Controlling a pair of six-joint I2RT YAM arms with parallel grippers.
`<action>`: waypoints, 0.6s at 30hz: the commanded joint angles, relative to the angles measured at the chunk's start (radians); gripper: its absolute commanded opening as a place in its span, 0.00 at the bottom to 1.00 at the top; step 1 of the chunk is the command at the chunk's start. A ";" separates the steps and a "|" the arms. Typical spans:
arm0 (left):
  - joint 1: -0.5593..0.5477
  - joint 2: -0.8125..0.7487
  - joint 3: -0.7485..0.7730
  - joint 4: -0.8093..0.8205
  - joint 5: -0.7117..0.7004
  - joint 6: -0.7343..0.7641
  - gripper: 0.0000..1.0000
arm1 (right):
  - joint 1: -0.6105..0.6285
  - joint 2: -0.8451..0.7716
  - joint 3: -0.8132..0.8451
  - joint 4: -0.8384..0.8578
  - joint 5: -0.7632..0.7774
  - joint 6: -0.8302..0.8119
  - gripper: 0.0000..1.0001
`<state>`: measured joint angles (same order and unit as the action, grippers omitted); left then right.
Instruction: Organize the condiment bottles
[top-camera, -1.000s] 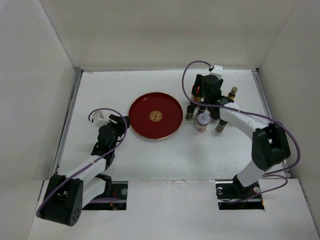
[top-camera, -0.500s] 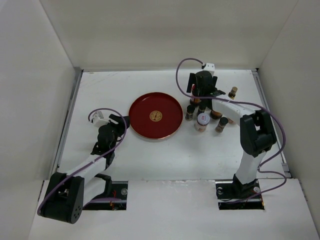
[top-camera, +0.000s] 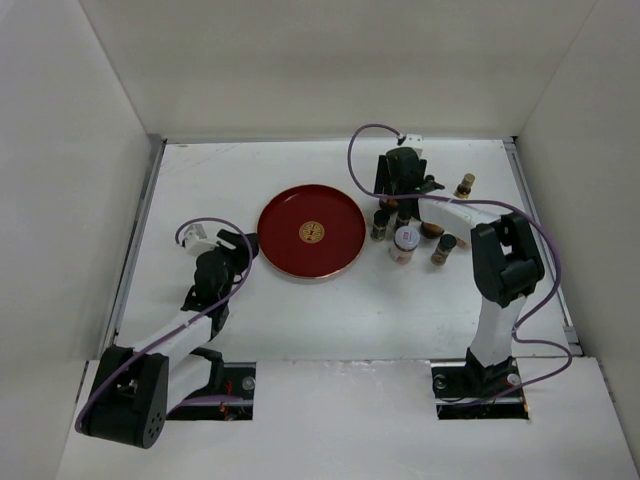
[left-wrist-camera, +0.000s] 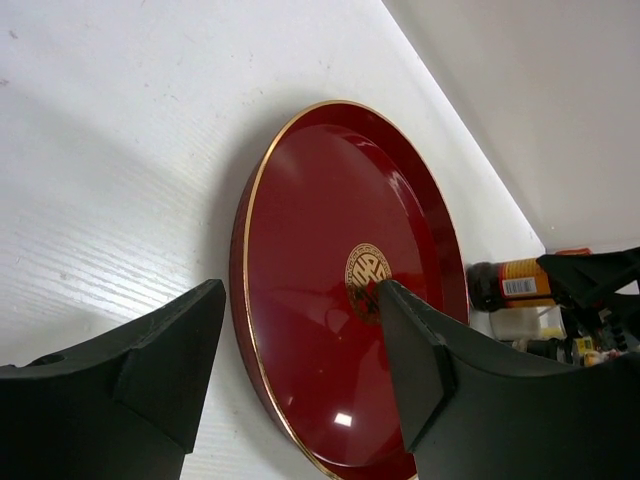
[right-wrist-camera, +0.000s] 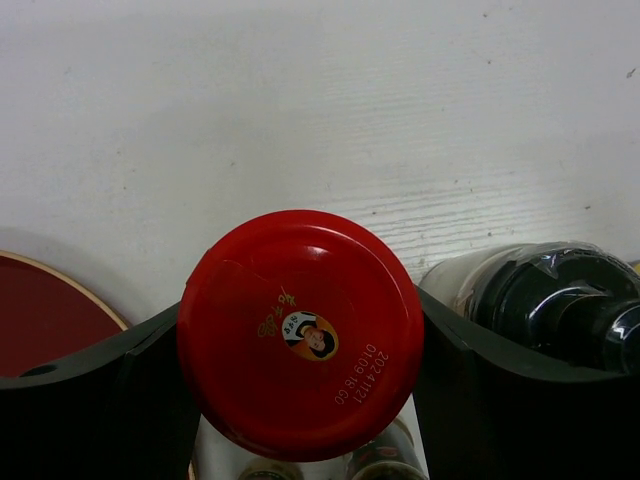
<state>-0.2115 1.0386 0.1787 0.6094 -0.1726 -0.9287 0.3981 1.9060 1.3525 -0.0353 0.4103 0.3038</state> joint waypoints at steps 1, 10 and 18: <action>0.002 -0.026 -0.008 0.056 -0.005 -0.004 0.61 | 0.000 -0.076 0.011 0.155 0.021 -0.003 0.59; 0.007 -0.029 -0.008 0.058 0.010 -0.009 0.61 | 0.040 -0.140 0.048 0.290 0.028 -0.051 0.53; 0.010 -0.038 -0.016 0.058 -0.005 -0.012 0.62 | 0.155 -0.131 0.122 0.281 0.016 -0.072 0.53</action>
<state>-0.2096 1.0225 0.1764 0.6140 -0.1726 -0.9318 0.4900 1.8412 1.3727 0.0719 0.4179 0.2447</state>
